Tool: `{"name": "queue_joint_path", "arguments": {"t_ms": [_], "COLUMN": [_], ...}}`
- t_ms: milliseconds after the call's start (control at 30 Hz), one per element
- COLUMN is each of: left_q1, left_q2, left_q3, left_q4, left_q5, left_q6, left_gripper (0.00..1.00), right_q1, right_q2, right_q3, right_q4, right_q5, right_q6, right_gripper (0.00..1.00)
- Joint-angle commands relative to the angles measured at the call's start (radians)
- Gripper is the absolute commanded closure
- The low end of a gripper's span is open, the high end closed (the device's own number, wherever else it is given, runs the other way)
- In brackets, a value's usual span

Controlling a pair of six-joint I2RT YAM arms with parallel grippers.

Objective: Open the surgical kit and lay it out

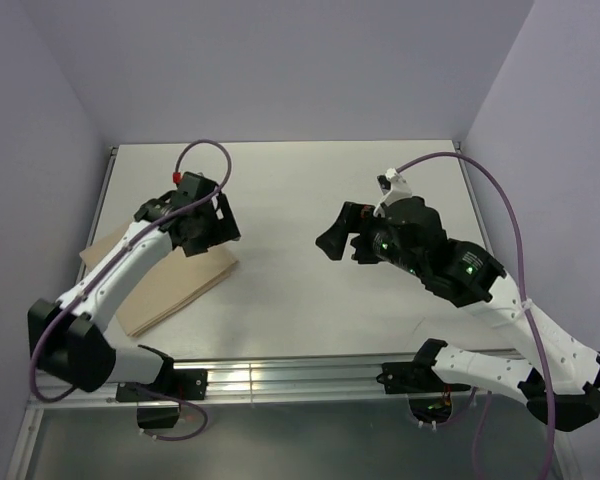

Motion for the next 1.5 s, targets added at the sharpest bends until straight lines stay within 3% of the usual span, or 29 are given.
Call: {"name": "queue_joint_path", "arguments": {"t_ms": [0, 267, 533, 700, 800, 867, 900, 1133, 1467], "left_q1": [0.003, 0.000, -0.004, -0.006, -0.012, -0.018, -0.021, -0.093, -0.253], "left_q2": [0.091, 0.341, 0.539, 0.580, 0.606, 0.622, 0.623, 0.672, 0.705], "left_q3": [0.060, 0.186, 0.286, 0.284, 0.279, 0.278, 0.273, 0.299, 0.387], "left_q4": [-0.074, -0.096, -0.137, -0.131, -0.122, -0.114, -0.095, -0.012, 0.117], "left_q5": [-0.120, -0.194, -0.251, -0.260, -0.265, -0.265, -0.252, -0.165, 0.022], "left_q6": [0.036, 0.064, 0.070, 0.074, 0.081, 0.084, 0.087, 0.149, 0.203], "left_gripper": [0.14, 0.26, 0.27, 0.28, 0.36, 0.51, 0.65, 0.99, 1.00], "right_q1": [-0.005, -0.005, -0.005, -0.005, -0.004, -0.005, -0.005, -0.005, -0.010], "right_q2": [-0.036, -0.096, -0.139, -0.147, -0.151, -0.151, -0.148, -0.113, -0.099], "right_q3": [0.001, -0.013, -0.044, -0.047, -0.051, -0.051, -0.051, -0.025, -0.005], "right_q4": [0.035, 0.053, 0.049, 0.032, 0.027, 0.027, 0.027, 0.026, 0.026], "right_q5": [-0.025, -0.054, -0.011, 0.023, 0.033, 0.040, 0.043, 0.067, 0.188], "right_q6": [-0.061, -0.169, -0.213, -0.232, -0.239, -0.242, -0.248, -0.271, -0.218], "right_gripper": [0.00, 0.00, 0.00, 0.00, 0.00, 0.00, 0.00, 0.00, 0.00]}}
